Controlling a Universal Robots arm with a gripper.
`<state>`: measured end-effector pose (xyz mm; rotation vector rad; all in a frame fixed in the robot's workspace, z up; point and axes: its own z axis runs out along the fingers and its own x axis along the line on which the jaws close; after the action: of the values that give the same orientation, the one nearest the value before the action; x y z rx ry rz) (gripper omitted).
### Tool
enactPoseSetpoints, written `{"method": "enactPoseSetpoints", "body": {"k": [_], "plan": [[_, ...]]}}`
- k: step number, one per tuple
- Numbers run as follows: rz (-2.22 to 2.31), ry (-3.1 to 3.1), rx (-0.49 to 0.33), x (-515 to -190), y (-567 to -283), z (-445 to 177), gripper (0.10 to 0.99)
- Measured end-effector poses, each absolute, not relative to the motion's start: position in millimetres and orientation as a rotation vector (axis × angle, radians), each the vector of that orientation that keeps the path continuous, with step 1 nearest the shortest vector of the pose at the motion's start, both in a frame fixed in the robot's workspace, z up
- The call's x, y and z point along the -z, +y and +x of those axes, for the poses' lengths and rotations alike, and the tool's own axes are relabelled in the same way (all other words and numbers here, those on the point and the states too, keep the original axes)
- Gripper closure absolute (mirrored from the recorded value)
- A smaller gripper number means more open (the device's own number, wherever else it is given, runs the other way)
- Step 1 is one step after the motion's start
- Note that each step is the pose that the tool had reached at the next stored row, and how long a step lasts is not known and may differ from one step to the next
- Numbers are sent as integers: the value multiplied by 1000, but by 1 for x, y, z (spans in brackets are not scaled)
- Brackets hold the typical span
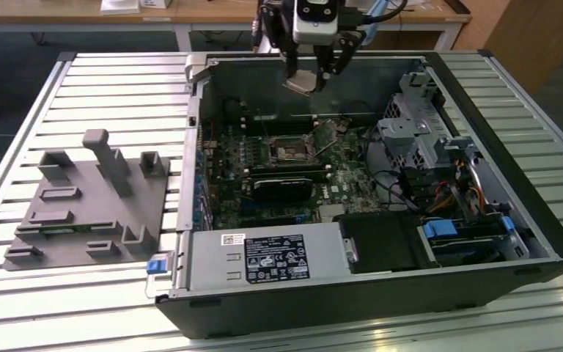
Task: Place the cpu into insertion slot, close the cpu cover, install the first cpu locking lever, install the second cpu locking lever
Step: 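Place the cpu into insertion slot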
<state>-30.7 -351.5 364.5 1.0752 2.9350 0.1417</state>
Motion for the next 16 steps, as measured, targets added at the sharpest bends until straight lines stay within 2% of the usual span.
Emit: {"method": "enactPoseSetpoints", "body": {"k": [16], "plan": [[1304,2833,-139,-364,-351,-31,549]]}}
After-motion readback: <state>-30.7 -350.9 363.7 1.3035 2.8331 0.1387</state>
